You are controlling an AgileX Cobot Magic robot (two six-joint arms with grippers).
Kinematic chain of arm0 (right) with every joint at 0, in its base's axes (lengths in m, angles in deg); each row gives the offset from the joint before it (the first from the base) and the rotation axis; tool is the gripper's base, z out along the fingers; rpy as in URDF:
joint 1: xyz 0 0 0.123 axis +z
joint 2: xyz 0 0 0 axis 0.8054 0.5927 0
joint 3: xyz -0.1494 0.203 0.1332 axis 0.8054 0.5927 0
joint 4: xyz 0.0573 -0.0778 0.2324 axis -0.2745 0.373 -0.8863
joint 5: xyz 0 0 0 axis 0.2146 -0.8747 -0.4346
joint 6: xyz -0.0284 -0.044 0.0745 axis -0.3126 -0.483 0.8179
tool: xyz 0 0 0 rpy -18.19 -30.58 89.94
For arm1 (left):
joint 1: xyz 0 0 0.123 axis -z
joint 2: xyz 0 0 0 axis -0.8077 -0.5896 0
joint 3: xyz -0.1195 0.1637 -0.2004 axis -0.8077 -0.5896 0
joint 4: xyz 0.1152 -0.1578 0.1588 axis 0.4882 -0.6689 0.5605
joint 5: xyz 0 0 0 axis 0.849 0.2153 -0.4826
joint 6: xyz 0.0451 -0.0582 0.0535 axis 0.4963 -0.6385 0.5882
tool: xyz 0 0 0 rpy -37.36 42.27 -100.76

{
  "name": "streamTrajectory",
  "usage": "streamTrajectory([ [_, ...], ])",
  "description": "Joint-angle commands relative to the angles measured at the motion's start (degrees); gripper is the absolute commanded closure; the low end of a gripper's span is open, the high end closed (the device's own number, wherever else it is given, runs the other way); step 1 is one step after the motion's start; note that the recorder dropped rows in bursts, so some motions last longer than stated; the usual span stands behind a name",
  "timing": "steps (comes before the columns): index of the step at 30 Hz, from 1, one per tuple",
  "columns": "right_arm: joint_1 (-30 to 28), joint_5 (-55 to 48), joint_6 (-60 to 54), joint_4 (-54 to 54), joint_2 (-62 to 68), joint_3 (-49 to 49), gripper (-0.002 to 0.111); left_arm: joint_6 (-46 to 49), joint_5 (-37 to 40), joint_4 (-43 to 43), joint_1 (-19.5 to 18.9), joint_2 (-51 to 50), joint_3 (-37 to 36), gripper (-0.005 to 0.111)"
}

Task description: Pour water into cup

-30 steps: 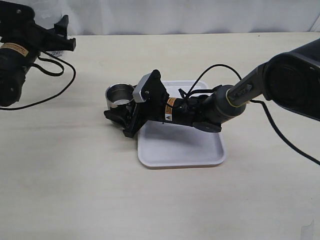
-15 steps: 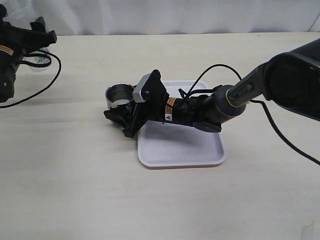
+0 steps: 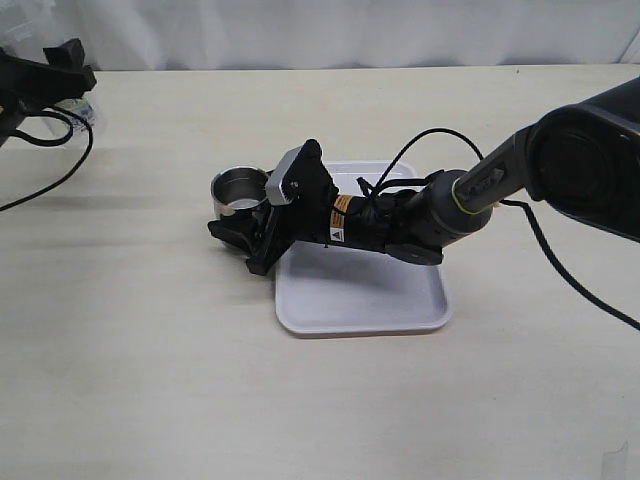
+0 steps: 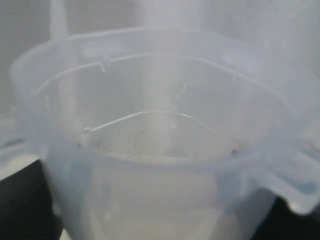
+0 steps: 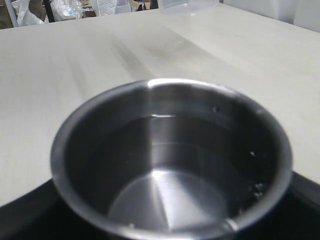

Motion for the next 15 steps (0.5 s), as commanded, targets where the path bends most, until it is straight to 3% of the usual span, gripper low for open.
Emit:
streamTrajectory([
  [1,0.02,-2.05,-0.09,0.16,-0.18,0.32,0.104,0.50,-2.07,1.86,-0.04,0.46,0.34,0.107],
  [5,0.02,-2.05,-0.09,0.16,-0.18,0.32,0.104,0.50,-1.31,2.01,-0.04,0.46,0.79,0.107],
  [11,0.02,-2.05,-0.09,0.16,-0.18,0.32,0.104,3.23,9.50,2.12,-0.04,-0.87,4.46,0.107],
  [15,0.02,-2.05,-0.09,0.16,-0.18,0.32,0.104,3.23,9.52,2.12,-0.04,-4.35,6.56,0.107],
])
